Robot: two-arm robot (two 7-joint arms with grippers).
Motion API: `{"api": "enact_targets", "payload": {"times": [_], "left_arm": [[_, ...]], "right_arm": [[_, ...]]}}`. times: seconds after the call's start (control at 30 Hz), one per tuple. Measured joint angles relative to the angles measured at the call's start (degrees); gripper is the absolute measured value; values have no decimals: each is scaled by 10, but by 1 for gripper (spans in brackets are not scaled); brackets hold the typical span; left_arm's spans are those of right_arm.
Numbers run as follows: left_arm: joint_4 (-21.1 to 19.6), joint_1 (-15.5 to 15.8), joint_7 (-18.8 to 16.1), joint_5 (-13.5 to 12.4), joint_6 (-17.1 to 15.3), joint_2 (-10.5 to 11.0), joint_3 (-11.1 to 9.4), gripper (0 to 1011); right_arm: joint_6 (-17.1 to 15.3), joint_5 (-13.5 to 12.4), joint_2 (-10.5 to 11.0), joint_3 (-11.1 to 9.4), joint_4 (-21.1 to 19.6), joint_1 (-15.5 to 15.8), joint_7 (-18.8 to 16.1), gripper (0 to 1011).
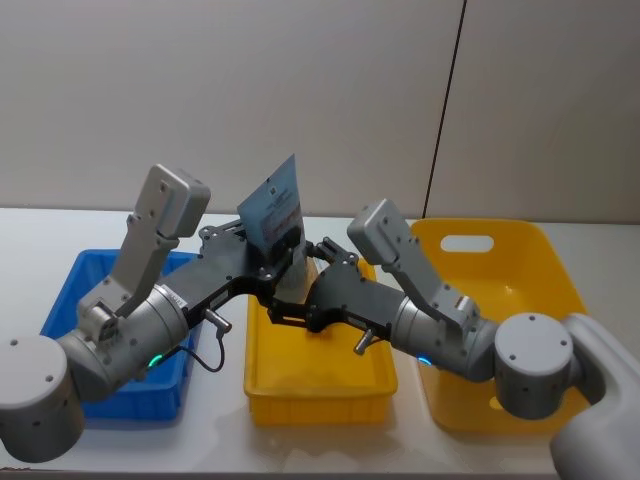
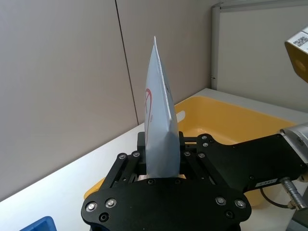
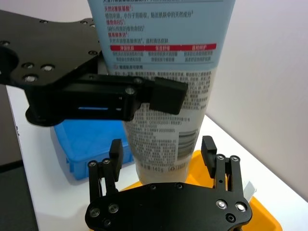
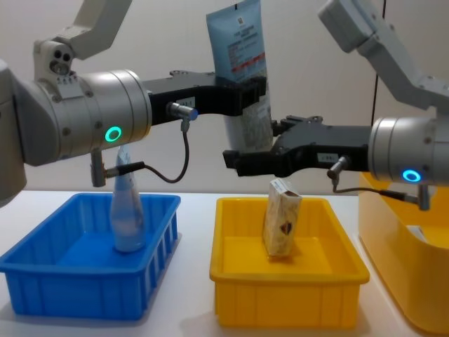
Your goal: Bimanual collaborative sorting of washing and personal care products
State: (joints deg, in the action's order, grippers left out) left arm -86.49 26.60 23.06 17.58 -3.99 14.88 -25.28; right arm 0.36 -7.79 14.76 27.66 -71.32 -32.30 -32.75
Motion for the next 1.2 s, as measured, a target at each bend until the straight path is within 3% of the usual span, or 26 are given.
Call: {"api": "enact_targets", "payload": {"times": [0.1, 0.47, 0.8, 1.2], "left_arm": [[0, 0, 0, 0, 0, 0, 0, 278], [0, 0, 0, 0, 0, 0, 0, 280], [0, 0, 0, 0, 1, 0, 0, 282], [0, 0, 0, 0, 0, 0, 0, 624]], "right_arm": [[4, 0, -3, 1, 5, -3, 3, 961], [20, -7, -10, 6, 23, -12, 5, 657], [27, -17, -10, 9, 26, -14, 1, 634], [36, -25, -9, 12, 22, -13, 2, 615]]}}
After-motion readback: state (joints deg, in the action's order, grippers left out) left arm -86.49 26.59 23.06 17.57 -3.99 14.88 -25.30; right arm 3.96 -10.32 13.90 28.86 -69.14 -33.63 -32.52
